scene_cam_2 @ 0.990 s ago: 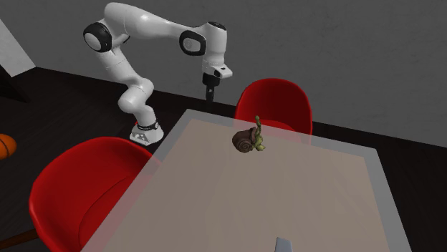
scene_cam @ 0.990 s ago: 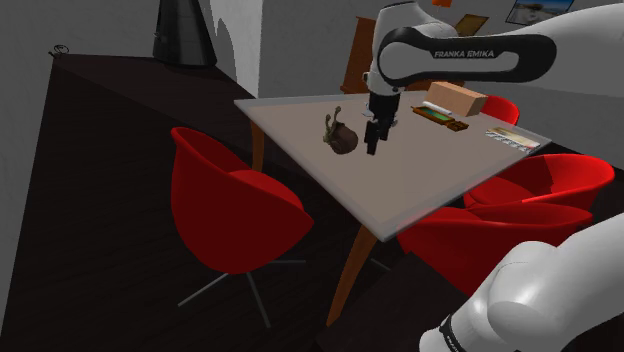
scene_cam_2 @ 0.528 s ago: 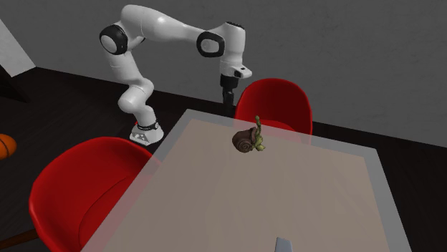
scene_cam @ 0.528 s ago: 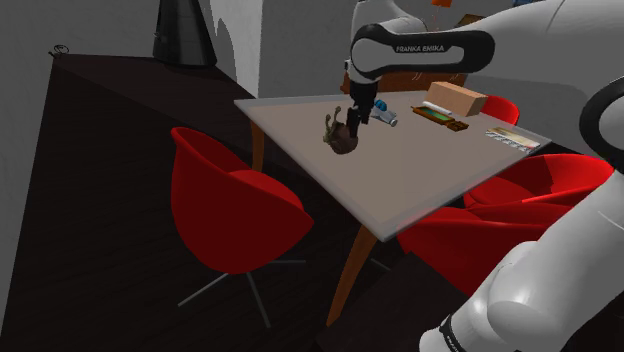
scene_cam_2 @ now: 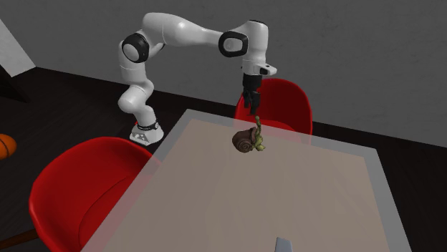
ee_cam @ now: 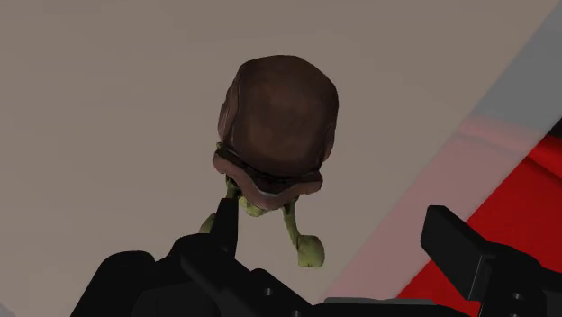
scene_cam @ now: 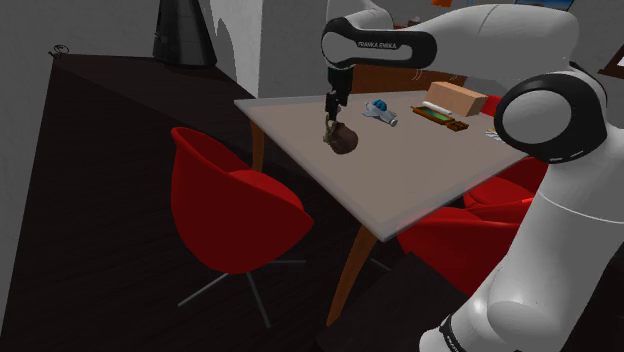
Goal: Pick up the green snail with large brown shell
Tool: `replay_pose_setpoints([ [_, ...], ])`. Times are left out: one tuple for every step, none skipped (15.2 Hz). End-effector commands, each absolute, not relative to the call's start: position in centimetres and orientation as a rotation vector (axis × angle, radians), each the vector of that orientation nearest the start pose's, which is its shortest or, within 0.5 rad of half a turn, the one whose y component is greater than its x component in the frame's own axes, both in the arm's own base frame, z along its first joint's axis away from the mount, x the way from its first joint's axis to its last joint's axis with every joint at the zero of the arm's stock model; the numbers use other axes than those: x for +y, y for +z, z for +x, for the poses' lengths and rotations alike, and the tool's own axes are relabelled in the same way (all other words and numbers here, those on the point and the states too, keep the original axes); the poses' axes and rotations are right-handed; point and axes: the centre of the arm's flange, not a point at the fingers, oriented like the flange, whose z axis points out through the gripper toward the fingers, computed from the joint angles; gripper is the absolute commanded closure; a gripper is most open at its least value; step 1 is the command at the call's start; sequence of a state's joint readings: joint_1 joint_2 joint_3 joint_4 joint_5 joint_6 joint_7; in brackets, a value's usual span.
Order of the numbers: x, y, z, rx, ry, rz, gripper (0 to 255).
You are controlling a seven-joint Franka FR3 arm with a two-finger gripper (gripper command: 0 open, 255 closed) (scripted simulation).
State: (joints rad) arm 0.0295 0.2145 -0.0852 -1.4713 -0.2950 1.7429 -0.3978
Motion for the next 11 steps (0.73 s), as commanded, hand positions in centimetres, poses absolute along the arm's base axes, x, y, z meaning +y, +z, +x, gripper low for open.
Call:
replay_pose_setpoints([
  [-5.4,56.7,65.3,-0.697,-0.002,-3.406,0],
  [-5.3,56.8,66.3,-0.710,-0.013,-3.411,0],
  [-5.3,56.3,66.3,-0.710,-0.013,-3.411,0],
  [-5.3,55.8,66.3,-0.710,-0.013,-3.411,0],
  [-5.3,55.3,66.3,-0.710,-0.013,-3.411,0],
  [-5.3,54.7,66.3,-0.710,-0.013,-3.411,0],
  [-5.3,54.2,66.3,-0.710,-0.013,-3.411,0],
  [-5.3,53.7,66.3,-0.710,-0.013,-3.411,0],
  [-5.3,53.2,66.3,-0.710,-0.013,-3.411,0],
  [-5.3,52.8,66.3,-0.710,-0.013,-3.411,0],
  [-5.3,52.9,66.3,-0.710,-0.013,-3.411,0],
])
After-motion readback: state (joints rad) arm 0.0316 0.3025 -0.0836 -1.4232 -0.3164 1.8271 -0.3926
